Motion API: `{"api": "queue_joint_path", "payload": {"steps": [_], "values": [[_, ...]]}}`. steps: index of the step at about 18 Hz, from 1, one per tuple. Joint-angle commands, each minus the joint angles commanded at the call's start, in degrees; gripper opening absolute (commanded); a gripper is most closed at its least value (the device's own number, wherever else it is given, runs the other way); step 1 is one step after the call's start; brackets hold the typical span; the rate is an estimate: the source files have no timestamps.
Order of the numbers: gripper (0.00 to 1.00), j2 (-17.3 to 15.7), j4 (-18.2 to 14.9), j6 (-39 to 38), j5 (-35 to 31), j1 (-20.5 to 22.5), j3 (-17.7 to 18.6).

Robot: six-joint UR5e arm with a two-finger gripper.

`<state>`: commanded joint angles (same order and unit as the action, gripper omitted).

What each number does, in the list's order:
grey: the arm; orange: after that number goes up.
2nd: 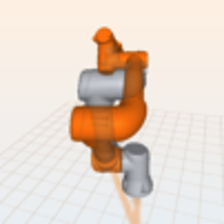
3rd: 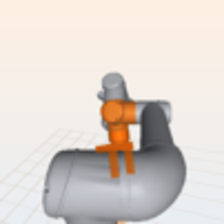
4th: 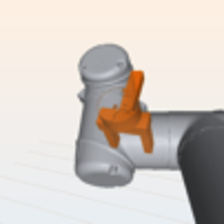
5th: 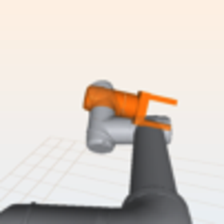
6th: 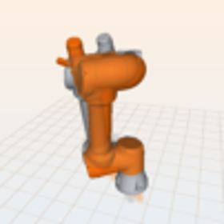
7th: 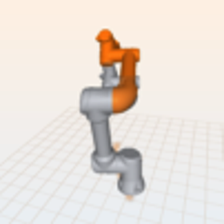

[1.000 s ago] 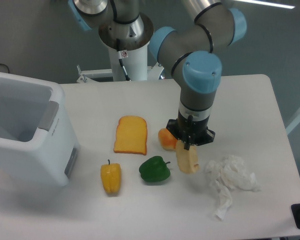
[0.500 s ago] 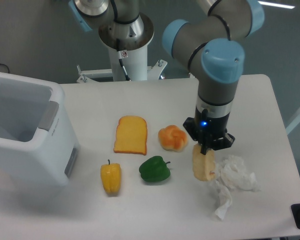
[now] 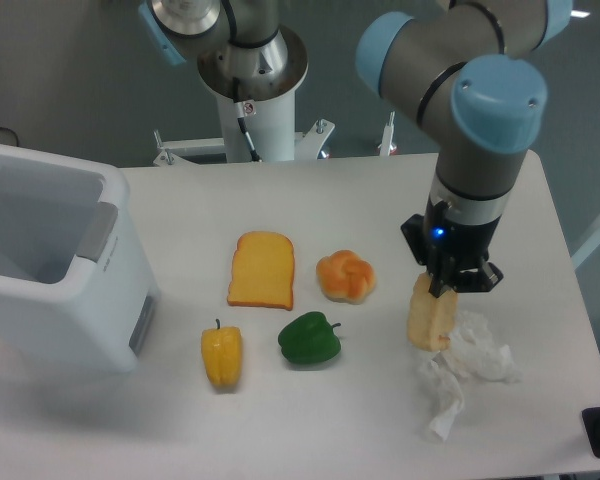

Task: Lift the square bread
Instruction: 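Carry the held bread piece up toward the crumpled tissue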

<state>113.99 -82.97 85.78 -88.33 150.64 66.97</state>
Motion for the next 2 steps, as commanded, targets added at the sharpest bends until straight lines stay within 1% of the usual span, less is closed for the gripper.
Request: {"api": "queue_joint_path", "payload": {"steps": [2], "values": [[0.0,-0.4,0.1,0.4,-0.2,0.0,0.3]]}}
